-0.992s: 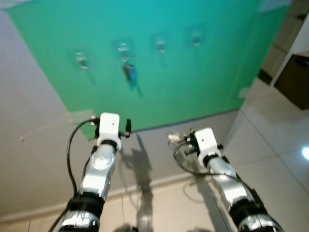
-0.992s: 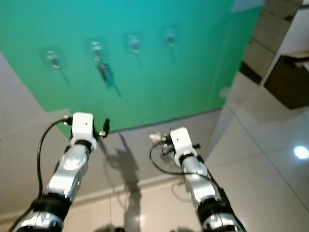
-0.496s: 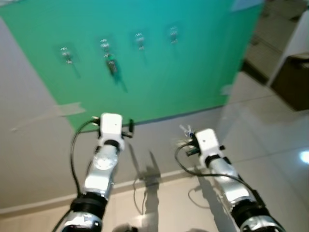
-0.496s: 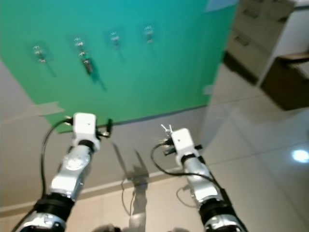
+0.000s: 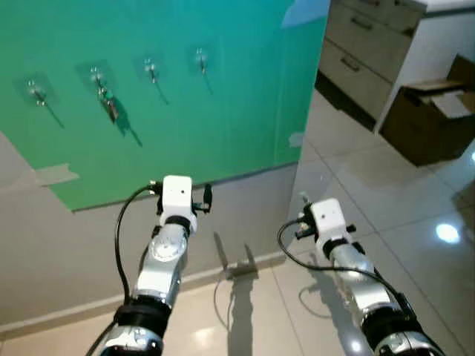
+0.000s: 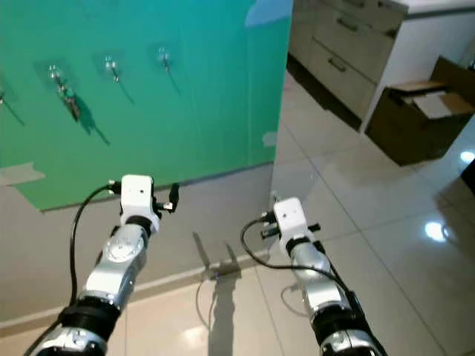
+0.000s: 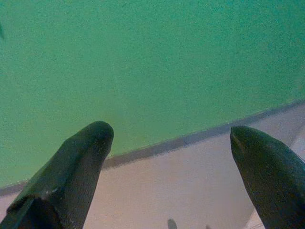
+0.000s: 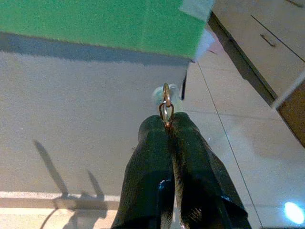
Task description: Hang keys on a hook
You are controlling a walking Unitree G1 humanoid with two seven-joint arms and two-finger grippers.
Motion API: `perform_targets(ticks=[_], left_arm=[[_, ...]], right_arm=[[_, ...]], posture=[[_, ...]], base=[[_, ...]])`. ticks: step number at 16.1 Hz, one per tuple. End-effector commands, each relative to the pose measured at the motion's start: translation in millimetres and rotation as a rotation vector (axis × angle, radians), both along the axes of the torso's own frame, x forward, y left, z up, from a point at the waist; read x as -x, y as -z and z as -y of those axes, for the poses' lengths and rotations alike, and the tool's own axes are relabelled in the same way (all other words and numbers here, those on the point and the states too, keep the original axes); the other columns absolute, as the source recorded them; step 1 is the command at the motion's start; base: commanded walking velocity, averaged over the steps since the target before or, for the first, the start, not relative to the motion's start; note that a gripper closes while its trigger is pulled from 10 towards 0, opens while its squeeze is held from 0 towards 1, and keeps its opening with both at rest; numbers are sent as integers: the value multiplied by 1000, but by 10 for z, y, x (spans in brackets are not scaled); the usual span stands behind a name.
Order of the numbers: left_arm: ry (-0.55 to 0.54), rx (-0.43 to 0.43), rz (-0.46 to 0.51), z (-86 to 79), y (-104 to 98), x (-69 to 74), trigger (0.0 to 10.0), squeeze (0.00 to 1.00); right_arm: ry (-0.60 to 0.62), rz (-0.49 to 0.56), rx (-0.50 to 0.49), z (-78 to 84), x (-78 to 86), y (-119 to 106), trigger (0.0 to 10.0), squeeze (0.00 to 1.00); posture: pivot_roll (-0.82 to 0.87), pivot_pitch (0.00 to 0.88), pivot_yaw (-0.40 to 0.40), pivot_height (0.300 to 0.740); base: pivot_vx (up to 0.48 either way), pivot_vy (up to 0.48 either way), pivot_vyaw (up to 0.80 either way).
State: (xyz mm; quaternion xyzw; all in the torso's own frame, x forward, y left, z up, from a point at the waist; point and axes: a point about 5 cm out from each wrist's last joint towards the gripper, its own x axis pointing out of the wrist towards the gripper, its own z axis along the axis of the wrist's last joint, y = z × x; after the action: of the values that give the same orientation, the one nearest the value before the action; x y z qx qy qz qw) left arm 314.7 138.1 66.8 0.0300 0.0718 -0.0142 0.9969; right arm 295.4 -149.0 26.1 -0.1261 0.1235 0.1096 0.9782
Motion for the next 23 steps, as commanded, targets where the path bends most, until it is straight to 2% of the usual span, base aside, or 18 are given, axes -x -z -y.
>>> perform_targets(ticks=[1, 5, 11, 23], left_arm=[[-34, -9, 3, -124, -15, -15, 10000, 0], [-30, -4, -1, -97, -6, -21, 10000, 0], [-19, -10, -8, -46, 6, -24, 10000, 0], [-57, -24, 6, -98, -5, 10, 10000, 0]], right_arm=[[-35, 15, -24, -148, -30, -40, 10000, 0], [-37, 12, -21, -132, -26, -33, 10000, 0], [-45, 9, -12, -125, -29, -33, 10000, 0], [-56, 2, -11, -140, -9, -15, 10000, 0]], posture=[[-109, 0, 81, 740], [-111, 0, 76, 740], [-112, 0, 73, 740], [-97, 0, 63, 740]], base=[[480, 0, 0], [445, 0, 0], [0, 0, 0], [0, 0, 0]])
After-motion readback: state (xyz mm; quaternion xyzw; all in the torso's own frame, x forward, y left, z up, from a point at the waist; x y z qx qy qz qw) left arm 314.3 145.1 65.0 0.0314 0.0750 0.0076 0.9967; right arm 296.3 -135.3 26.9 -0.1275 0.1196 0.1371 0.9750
